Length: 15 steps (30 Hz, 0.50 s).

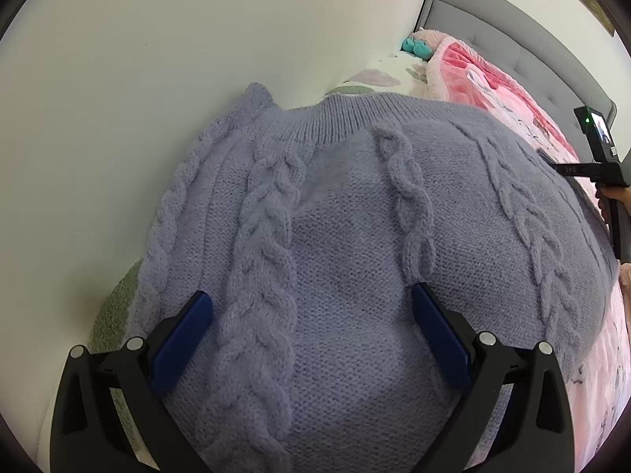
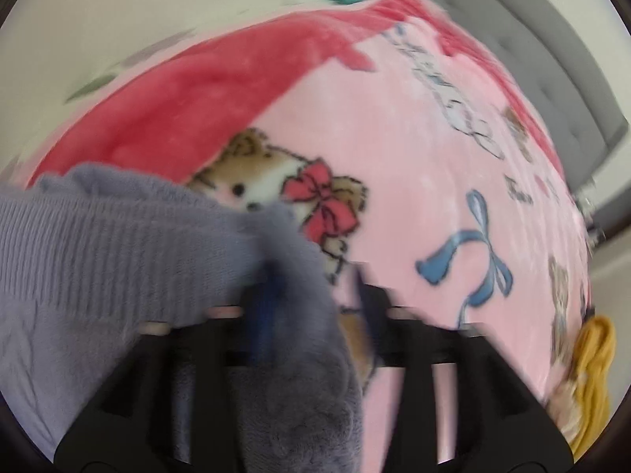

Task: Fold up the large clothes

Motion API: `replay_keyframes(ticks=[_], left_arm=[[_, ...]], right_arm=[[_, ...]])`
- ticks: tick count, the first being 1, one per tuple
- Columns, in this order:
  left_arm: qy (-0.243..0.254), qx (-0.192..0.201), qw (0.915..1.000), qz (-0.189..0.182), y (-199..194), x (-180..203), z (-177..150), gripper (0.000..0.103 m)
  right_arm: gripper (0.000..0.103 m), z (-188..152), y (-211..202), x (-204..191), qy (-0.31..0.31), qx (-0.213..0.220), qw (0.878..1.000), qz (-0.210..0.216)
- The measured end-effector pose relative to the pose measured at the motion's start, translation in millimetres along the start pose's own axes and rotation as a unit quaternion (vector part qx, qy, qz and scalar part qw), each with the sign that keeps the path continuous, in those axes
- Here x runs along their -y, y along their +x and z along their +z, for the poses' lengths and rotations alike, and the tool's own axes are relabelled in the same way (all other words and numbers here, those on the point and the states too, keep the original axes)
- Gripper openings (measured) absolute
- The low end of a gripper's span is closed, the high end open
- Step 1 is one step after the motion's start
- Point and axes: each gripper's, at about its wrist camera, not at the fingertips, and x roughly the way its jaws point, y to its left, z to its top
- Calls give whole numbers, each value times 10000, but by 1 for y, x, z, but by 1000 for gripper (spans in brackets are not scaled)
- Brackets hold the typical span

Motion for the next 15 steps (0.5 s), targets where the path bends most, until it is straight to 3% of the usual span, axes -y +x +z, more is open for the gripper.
replay_keyframes(ticks=[2, 5, 7, 10, 15], left_arm=[[1, -53, 10000, 9, 0, 0, 2, 99], [-27, -88, 9999, 56, -1, 1, 5, 99], [-23, -102, 9998, 169, -3, 4, 6, 99], [-27, -158, 9992, 353, -11, 9, 11, 99], [-328, -371, 9977, 458, -48, 18, 24, 98]], right_arm=[[80, 0, -1, -4, 59, -126, 9998, -147], [92, -7, -28, -7, -21, 418, 9985, -366], [93, -20, -59, -10, -48, 1007, 9938, -468], [95, -42, -99, -14, -6, 1428, 9895, -218], [95, -77, -156, -25, 43, 1412, 9892, 401]])
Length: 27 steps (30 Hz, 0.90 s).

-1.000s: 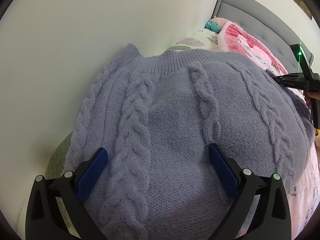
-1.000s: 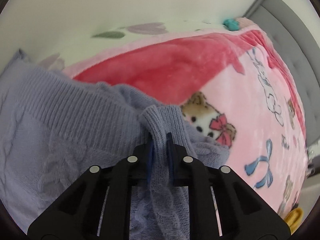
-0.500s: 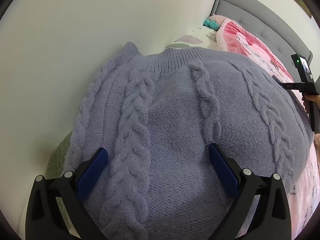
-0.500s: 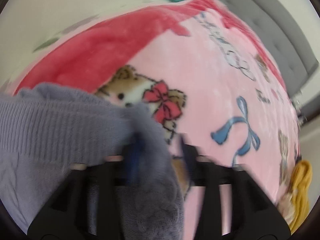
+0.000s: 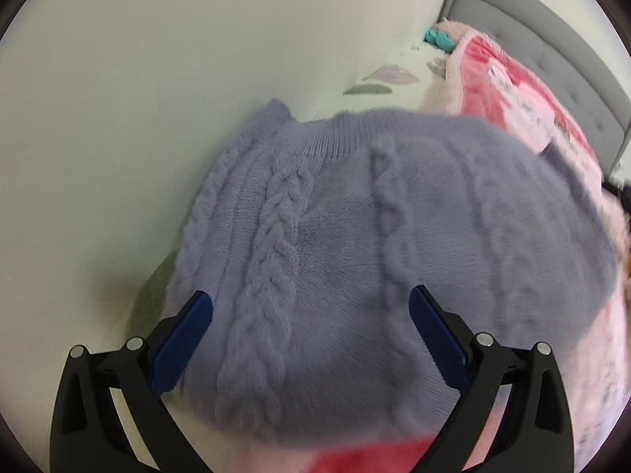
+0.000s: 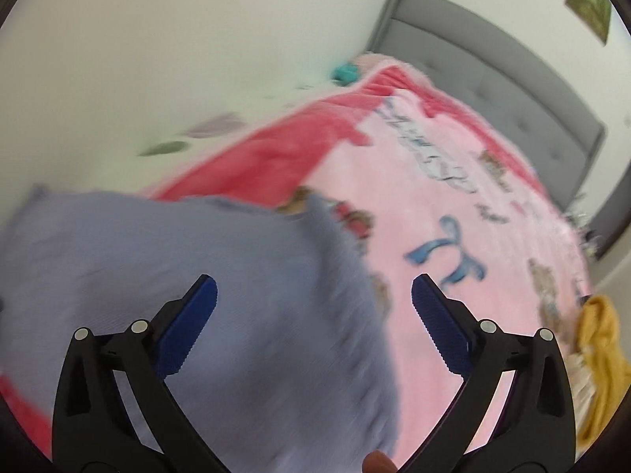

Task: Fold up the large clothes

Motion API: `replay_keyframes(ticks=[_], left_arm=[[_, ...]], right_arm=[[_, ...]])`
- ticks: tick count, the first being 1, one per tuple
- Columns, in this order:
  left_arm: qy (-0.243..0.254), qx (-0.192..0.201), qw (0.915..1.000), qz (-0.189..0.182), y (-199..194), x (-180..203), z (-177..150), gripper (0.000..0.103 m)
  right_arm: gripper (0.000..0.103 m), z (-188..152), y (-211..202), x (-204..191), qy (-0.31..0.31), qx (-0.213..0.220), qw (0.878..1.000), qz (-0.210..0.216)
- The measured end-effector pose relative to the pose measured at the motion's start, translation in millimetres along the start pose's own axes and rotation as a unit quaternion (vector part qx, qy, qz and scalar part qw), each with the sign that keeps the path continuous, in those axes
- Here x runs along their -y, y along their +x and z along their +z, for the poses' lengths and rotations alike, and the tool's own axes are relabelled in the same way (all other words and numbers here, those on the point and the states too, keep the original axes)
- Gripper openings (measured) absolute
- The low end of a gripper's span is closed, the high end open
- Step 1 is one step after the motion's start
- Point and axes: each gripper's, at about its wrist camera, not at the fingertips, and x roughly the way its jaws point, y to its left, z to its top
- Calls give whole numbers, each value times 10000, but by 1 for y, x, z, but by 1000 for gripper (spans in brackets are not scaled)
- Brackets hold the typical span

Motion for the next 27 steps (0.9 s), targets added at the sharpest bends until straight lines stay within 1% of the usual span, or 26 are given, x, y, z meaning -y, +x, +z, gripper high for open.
replay_keyframes(ticks=[3, 4, 5, 6, 7, 8, 9, 11, 12, 14, 16, 19, 20, 23, 27], left_arm=[[-50, 27, 9994, 351, -38, 9, 4, 98], [-64, 182, 9988, 449, -59, 14, 5, 98], [-88, 269, 9981, 548, -72, 17, 5, 98], [-136, 375, 9964, 751, -92, 22, 6, 98], [-184, 429, 9935, 1034, -106, 26, 7, 98], [-172, 529, 9898, 1313, -123, 34, 8, 98], [-145, 614, 9895, 1297, -135, 37, 7, 98], [-122, 701, 9928, 965, -162, 47, 7, 98], [-142, 680, 9941, 835, -176, 52, 7, 98], [-131, 710, 9955, 609, -200, 64, 8, 98], [-87, 780, 9951, 593, -225, 76, 6, 98], [0, 890, 9948, 500, -252, 89, -1, 98], [-5, 933, 9946, 462, -262, 93, -4, 98], [64, 974, 9948, 286, -281, 103, -7, 98], [283, 1136, 9929, 217, -306, 117, -7, 98]], right_arm=[[95, -7, -49, -13, 60, 172, 9997, 130], [95, -9, -67, -14, 205, 252, 9992, 214], [95, -10, -81, -15, 363, 239, 9986, 302], [95, -10, -92, -17, 449, 204, 9981, 378], [95, -9, -104, -19, 499, 131, 9978, 419], [95, -9, -114, -22, 488, 120, 9981, 369], [95, -9, -129, -24, 451, 158, 9983, 338], [95, -10, -152, -26, 491, 254, 9980, 317], [95, -10, -168, -27, 505, 289, 9975, 393], [95, -9, -192, -28, 496, 291, 9976, 376], [95, -7, -217, -28, 450, 262, 9982, 301], [95, -5, -247, -27, 291, 192, 9988, 354], [95, -5, -259, -26, 281, 225, 9989, 304], [95, -6, -284, -20, 382, 281, 9979, 432], [95, -7, -310, -14, 477, 429, 9976, 247]])
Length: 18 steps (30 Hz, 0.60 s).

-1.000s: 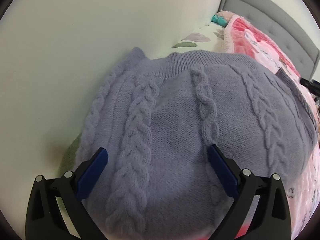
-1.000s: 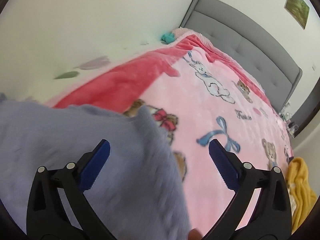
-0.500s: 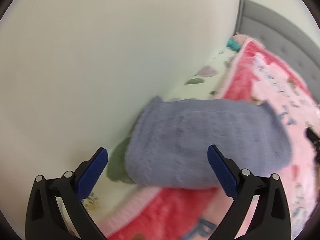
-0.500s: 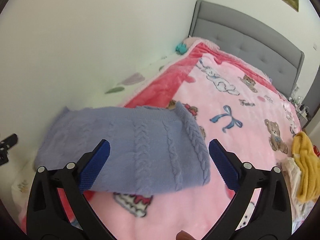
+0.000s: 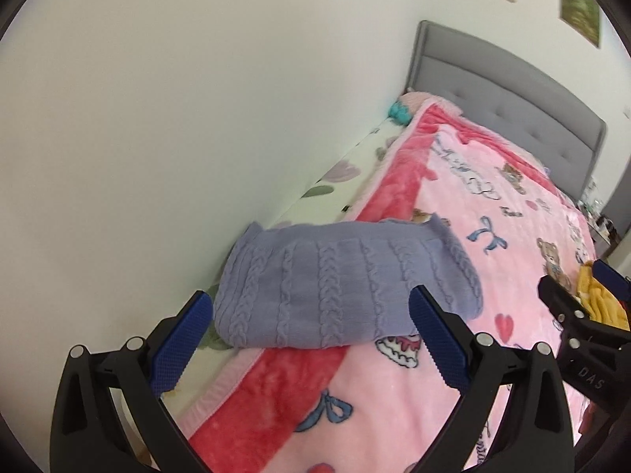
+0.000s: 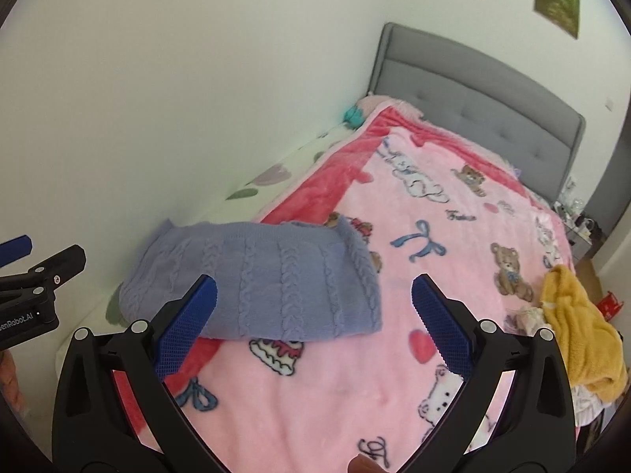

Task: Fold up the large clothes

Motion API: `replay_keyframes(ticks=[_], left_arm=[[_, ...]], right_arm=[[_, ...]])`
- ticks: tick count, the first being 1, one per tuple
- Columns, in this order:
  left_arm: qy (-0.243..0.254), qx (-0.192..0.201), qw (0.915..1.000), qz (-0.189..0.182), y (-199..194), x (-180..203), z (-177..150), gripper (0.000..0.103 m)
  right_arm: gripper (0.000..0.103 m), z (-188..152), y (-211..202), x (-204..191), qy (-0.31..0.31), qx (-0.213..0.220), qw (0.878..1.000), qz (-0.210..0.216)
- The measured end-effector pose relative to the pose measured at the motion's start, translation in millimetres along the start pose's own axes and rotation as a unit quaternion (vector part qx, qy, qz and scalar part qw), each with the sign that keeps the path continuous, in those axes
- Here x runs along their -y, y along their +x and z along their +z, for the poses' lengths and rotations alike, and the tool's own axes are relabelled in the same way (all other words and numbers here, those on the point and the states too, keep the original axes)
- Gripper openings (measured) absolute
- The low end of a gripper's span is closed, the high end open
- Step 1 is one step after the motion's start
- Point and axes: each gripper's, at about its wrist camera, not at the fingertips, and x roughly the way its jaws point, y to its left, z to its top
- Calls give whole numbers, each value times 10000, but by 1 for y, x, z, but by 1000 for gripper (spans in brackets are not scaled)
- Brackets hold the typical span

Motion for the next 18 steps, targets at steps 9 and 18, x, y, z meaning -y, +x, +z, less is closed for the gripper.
replay_keyframes(ticks=[9, 18], left_arm=[[296, 97, 9995, 3, -21, 11, 5, 98], [205, 9, 9997, 145, -22, -2, 0, 98]], right_arm=[[95, -6, -18, 1, 133, 65, 9999, -28], [95, -8, -20, -2, 132, -21, 9999, 107]])
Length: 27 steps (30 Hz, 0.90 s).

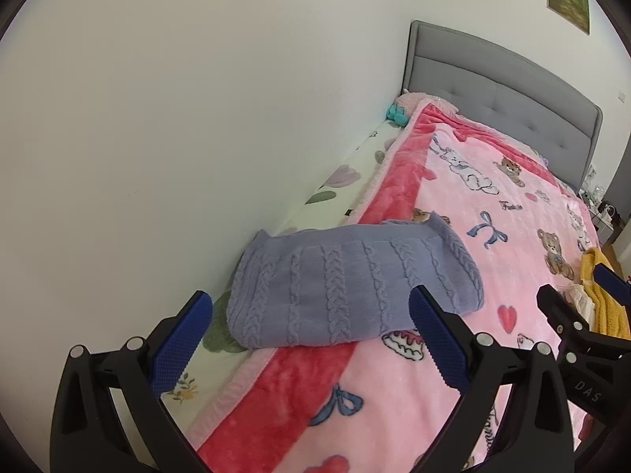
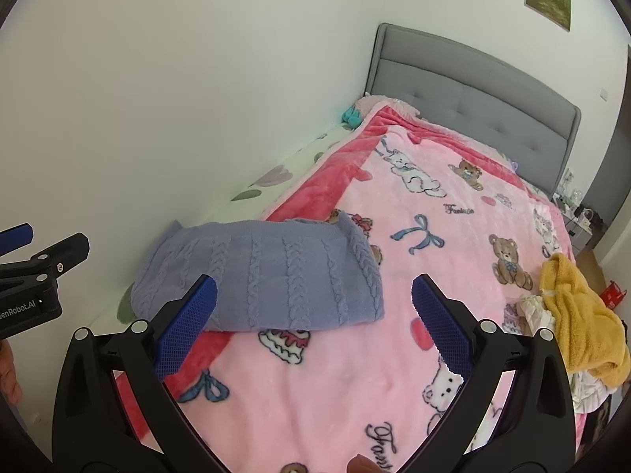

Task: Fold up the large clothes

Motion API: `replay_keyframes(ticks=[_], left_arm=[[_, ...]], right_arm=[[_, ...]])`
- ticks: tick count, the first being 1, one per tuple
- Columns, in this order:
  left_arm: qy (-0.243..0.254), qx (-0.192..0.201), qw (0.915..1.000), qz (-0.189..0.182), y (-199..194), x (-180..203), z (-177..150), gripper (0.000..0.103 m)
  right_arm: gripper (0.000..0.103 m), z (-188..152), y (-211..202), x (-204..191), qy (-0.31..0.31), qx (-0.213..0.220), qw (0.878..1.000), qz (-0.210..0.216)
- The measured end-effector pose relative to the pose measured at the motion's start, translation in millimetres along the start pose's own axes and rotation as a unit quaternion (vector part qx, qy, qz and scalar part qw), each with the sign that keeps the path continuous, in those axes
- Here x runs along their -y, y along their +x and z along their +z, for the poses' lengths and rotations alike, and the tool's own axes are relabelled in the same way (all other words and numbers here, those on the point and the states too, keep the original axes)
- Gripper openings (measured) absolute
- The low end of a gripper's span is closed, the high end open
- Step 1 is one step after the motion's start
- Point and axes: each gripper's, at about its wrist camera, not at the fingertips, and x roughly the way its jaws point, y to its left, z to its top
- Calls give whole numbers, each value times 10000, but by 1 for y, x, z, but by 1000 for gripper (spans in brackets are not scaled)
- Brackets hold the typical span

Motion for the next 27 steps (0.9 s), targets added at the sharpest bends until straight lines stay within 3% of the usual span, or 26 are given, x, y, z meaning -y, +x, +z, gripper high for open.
replay_keyframes(ticks=[27], left_arm=[[-93, 62, 9998, 140, -16, -15, -5, 98]], right_arm=[[95, 4, -6, -15, -143, 22, 9998, 136]])
